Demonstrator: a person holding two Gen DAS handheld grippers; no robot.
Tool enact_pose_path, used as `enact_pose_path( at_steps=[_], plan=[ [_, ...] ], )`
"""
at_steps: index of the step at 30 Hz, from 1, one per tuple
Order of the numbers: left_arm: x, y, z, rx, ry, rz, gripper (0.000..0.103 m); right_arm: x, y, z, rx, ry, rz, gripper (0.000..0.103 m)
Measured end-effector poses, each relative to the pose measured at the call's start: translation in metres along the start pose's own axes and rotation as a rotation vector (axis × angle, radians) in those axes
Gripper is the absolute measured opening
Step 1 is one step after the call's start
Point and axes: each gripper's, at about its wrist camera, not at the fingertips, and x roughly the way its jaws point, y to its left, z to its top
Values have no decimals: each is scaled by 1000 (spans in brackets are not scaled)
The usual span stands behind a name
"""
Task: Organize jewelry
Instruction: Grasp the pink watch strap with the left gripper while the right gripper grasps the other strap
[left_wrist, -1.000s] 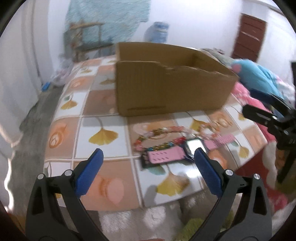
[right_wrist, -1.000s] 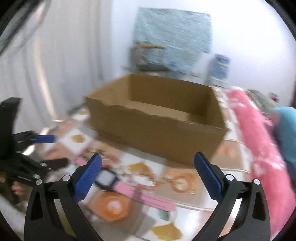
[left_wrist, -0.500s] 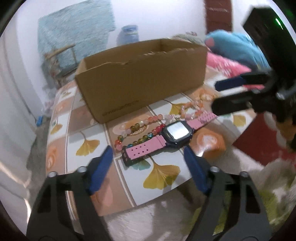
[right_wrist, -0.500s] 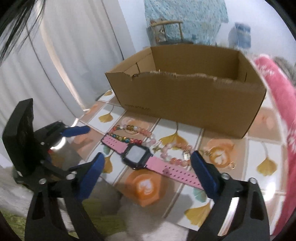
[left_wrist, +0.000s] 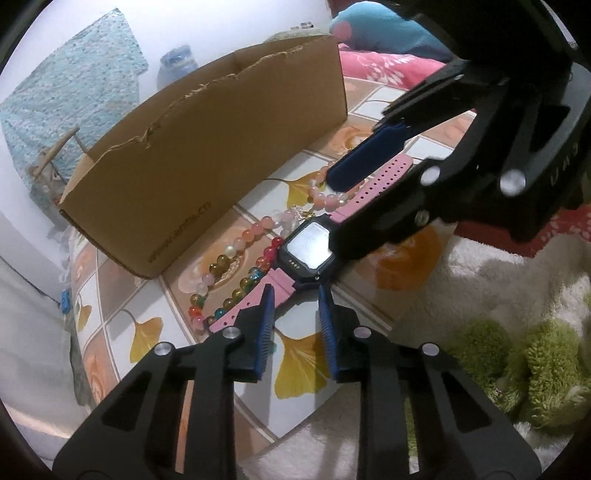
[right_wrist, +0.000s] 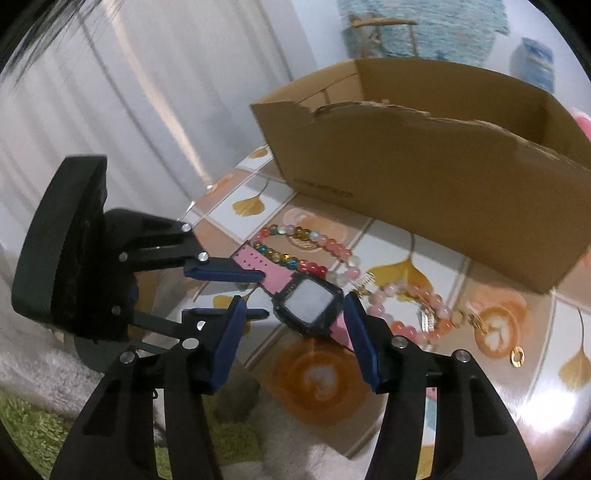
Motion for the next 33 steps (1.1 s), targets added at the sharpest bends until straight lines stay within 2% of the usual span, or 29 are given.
enact_pose_path(
  at_steps=[5,15,20,23,27,33],
  plan=[
    [0,1,-2,-9,13,0,23,8,1,6,-106,35,8,54],
    [-10,4,-15,-84,15,19,23,22,28,7,-546,155,-93,54],
    [-14,1,-20,-107,-2,6,23,29,32,3,-622,215,-122,52],
    [-13,1,-22,-114,-9,-6,23,35,31,2,-626,240,-129,48],
    [-16,-2,-26,-127,-20,-15,23,35,29,5,-621,249,-142,40],
    [-15,-2,-29,-139,-37,-8,23,39,35,5,-658,256,-174,40]
  ],
)
